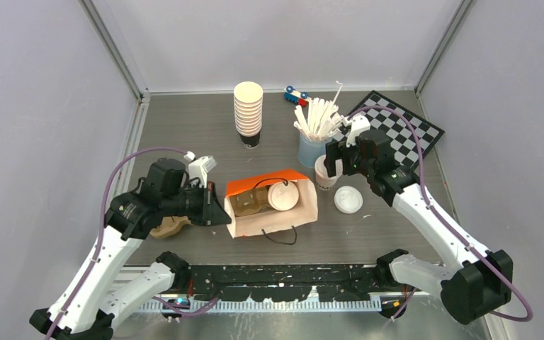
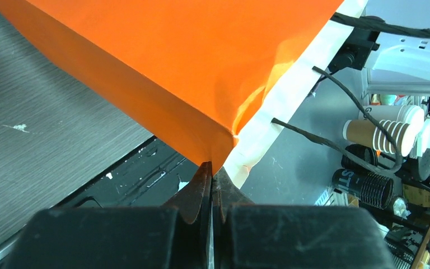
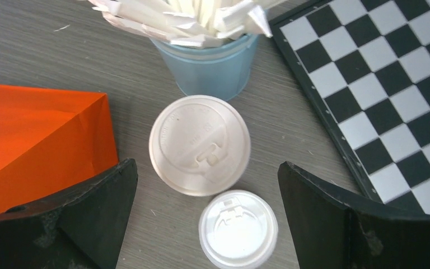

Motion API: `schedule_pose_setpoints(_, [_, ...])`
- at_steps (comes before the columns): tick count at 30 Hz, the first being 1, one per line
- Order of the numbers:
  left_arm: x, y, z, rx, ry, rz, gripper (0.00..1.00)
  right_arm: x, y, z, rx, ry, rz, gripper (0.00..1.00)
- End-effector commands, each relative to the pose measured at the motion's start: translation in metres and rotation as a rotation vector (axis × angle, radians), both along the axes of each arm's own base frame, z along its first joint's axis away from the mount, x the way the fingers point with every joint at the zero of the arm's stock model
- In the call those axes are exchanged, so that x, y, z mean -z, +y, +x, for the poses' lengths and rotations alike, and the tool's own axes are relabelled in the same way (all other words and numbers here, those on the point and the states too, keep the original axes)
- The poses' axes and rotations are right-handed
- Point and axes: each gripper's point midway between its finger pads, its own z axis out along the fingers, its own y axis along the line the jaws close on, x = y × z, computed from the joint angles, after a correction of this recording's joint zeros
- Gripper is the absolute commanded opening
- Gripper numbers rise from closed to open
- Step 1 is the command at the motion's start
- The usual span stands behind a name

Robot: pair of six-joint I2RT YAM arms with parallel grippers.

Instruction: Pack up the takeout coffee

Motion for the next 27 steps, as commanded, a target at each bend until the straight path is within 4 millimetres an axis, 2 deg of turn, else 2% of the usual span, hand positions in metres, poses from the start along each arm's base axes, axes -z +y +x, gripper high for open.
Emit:
schedule_pose_setpoints(1, [-0.017,-0.003,-0.005,0.042,-0.037,-0.037,0.0,-0.013,0.028,0.018,-0.101,-0.1,0.096,0.99])
schedule_pose_setpoints(14, [-0.014,-0.005,0.0,0.046,-0.024,-0.022,0.0,0.027,0.023,0.011,-0.158,-0.066,0.004,0.99])
schedule_pose_setpoints(27, [-0.014,-0.005,0.002,0.044,-0.017,-0.015,0.0,0.043,0.025,0.02,-0.174,-0.049,-0.034,0.98])
